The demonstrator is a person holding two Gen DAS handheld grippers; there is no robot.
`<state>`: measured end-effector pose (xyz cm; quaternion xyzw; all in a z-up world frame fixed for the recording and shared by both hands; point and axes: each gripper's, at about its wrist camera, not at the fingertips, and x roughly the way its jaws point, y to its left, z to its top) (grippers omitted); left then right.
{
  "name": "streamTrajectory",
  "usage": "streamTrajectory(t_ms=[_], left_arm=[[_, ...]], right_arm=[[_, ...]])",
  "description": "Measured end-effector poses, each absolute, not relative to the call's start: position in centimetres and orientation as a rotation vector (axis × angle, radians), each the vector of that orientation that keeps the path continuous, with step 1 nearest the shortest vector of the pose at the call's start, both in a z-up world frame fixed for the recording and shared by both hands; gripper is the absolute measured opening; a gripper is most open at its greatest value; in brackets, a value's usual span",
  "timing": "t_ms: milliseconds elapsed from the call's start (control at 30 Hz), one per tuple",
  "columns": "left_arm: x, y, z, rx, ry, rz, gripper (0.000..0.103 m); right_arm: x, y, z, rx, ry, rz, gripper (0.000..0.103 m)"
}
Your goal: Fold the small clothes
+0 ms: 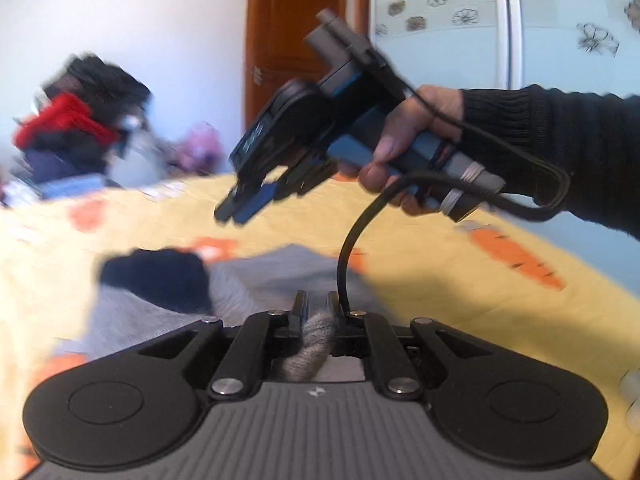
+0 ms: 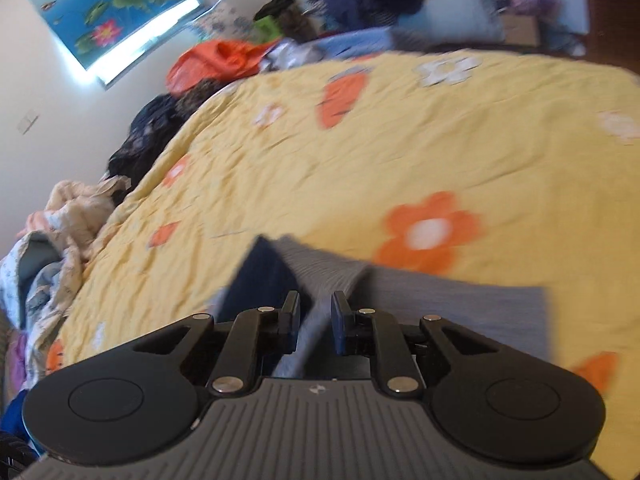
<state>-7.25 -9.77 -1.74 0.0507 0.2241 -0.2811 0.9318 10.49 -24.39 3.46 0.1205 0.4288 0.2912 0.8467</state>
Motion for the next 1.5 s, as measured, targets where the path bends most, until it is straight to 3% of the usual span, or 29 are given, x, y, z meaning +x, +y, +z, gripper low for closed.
streamTrajectory(t_ms=[200, 233, 267, 333, 367, 733, 767, 800, 867, 1133, 1233, 1333, 1400, 1433, 1500], left_arm=[[-8.3, -13.3, -3.8, 0.162, 0.509, -0.625, 0.009], [-8.5, -12.9, -3.9, 0.169, 0.513, -0.617, 0.009], [-8.8, -12.6, -3.9, 0.168, 0.511, -0.607, 0.009], [-9.0, -11.8, -3.7, 0.167, 0.506, -0.584, 0.009], [-9.2, -12.0, -3.5, 0.159, 0.5, -0.573, 0.009], [-11.1, -11.3, -1.2, 0.133, 0.434, -0.545, 0.009], [-11.3, -11.3, -1.3, 0.136, 0.436, -0.545, 0.009], [-11.4, -11.2, -1.4, 0.136, 0.443, -0.546, 0.009], [-10.8, -11.0, -1.7, 0.119, 0.465, -0.559, 0.009], [-9.5, -14.7, -1.7, 0.051, 0.501, -0.71, 0.009], [-8.1, -16.8, -4.1, 0.035, 0.618, -0.756, 0.009], [-7.5, -17.7, -5.8, 0.052, 0.686, -0.771, 0.009], [-8.2, -16.8, -5.3, 0.042, 0.669, -0.812, 0.016], [-8.6, -16.0, -4.8, 0.031, 0.657, -0.865, 0.025], [-9.2, -13.3, -3.7, 0.016, 0.629, -0.961, 0.052]], right_arm=[[9.6, -32.1, -0.6, 0.385, 0.948, 0.479, 0.026], [9.2, -32.5, -1.4, 0.452, 0.956, 0.499, 0.032], [8.9, -32.5, -2.3, 0.532, 0.968, 0.533, 0.053], [8.4, -31.8, -3.6, 0.64, 0.986, 0.597, 0.084], [8.2, -31.1, -4.1, 0.663, 0.982, 0.633, 0.086], [11.2, -23.9, -5.9, 0.779, 1.107, 0.762, 0.085], [11.4, -23.6, -6.2, 0.786, 1.107, 0.751, 0.081], [11.5, -23.5, -6.3, 0.785, 1.094, 0.736, 0.074], [11.4, -22.9, -6.1, 0.7, 1.034, 0.715, 0.02], [8.5, -26.4, 0.3, 0.397, 0.785, 0.72, 0.021], [8.3, -29.6, 0.7, 0.3, 0.8, 0.653, 0.021], [8.9, -32.1, -2.8, 0.333, 0.896, 0.555, 0.024], [9.0, -33.3, -5.4, 0.437, 0.974, 0.468, 0.043], [8.7, -34.1, -5.9, 0.519, 0.962, 0.468, 0.045], [7.1, -35.7, -5.7, 0.648, 0.89, 0.453, 0.057]])
